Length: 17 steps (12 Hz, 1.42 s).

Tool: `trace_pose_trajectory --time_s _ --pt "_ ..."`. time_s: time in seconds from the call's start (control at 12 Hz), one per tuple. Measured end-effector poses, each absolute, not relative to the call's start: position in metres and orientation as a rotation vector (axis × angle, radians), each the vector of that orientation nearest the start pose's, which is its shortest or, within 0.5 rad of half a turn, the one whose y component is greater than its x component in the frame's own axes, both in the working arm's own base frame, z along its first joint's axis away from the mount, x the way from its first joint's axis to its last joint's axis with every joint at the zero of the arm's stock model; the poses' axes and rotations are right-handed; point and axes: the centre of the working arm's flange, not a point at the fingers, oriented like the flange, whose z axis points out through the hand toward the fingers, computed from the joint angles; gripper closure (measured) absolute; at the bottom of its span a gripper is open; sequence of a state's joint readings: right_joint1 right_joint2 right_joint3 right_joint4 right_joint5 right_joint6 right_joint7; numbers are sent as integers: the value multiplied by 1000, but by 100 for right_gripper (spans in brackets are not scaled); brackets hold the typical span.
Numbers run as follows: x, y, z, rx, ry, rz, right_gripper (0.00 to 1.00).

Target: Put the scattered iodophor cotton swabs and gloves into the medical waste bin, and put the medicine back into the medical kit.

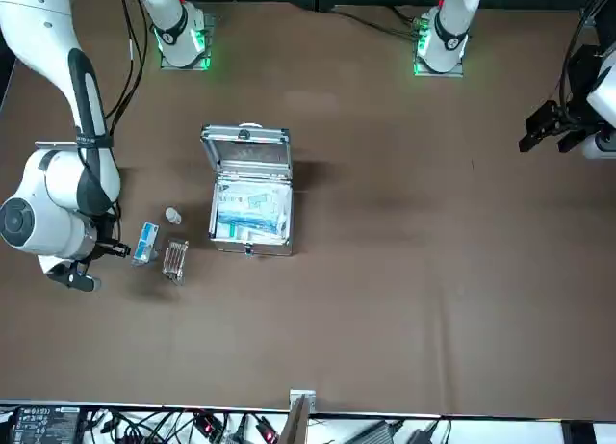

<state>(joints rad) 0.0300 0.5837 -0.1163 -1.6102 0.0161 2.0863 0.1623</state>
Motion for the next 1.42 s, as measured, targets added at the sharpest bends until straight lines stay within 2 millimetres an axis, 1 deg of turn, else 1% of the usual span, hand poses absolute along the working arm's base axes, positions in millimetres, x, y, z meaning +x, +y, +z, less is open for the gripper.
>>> trace_pose_trajectory --time_s 0.08,0.42,0.5,0.58,0.67,0.83,1.0,1.25,1.42 --pt "677 -48 279 -3169 385 166 88" --pt "676 -48 272 -3169 386 179 81" --pt "676 -48 268 -3166 389 179 78" --pt "676 -48 262 -3160 395 177 70" --pt "675 -48 256 -3153 402 171 70" --pt "674 -48 241 -3148 409 154 63" --pt "671 -49 231 -3147 412 143 61" --pt "669 -49 219 -3147 414 122 61" --pt "669 -43 211 -3127 422 110 61"
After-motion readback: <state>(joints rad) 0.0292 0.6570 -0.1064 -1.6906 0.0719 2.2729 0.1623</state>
